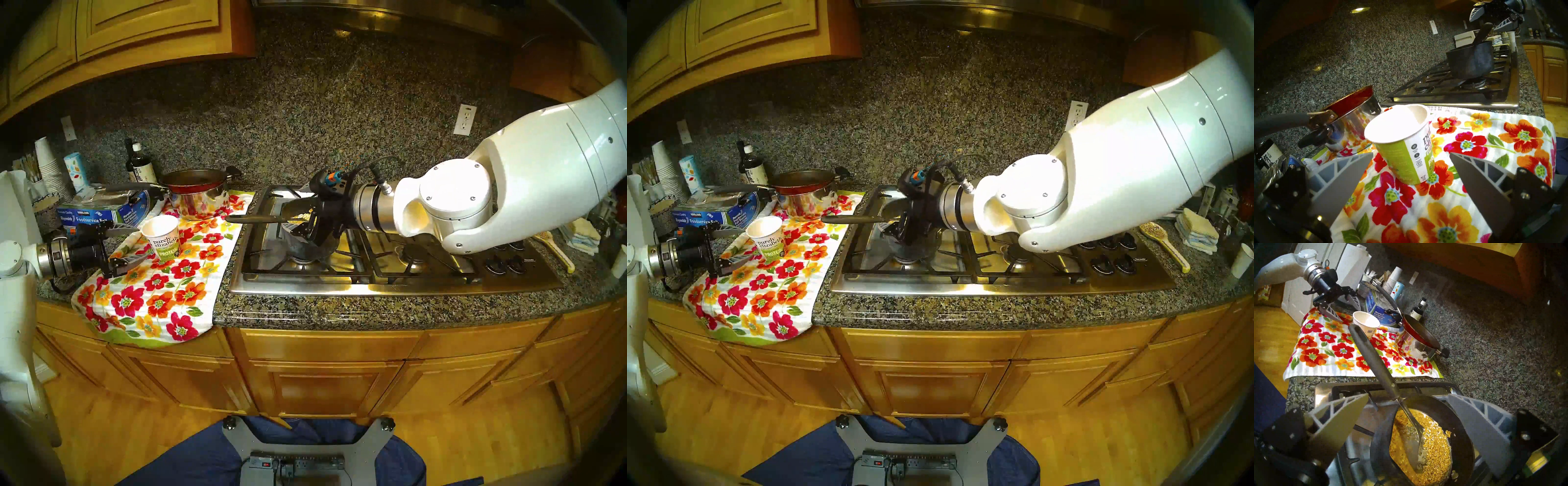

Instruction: Pour oats into pot and stir with a spoon

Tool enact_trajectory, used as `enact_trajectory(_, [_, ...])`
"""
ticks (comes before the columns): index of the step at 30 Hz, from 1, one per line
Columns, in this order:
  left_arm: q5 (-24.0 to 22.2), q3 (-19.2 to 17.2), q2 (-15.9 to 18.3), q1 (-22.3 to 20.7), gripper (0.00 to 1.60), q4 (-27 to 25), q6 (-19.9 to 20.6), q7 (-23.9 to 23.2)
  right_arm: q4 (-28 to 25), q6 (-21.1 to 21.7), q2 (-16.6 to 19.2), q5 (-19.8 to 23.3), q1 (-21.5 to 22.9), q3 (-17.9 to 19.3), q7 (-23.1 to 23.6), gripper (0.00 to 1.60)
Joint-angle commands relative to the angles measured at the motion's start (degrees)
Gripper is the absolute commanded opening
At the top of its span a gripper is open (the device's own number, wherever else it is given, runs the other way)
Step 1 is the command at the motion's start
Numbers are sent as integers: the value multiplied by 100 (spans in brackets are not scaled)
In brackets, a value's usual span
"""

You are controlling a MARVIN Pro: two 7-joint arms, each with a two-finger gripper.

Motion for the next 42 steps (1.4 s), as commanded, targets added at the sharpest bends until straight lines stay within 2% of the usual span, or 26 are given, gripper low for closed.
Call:
enact_trajectory(1, [-155, -43, 115, -116, 160, -66, -14, 14, 60, 7, -190, -53, 88, 272, -357, 160])
enact_trajectory(10, [-181, -27, 129, -116, 160, -54, -21, 14, 139, -48, -341, -66, -130, 459, -402, 160])
enact_trajectory(20, [-205, -10, 143, -111, 160, -47, -27, 14, 278, -102, -487, -100, -355, 494, -443, 160])
enact_trajectory(42, [-237, 13, 164, -94, 160, -47, -33, 14, 1211, -317, -854, -320, -1079, 490, -397, 160])
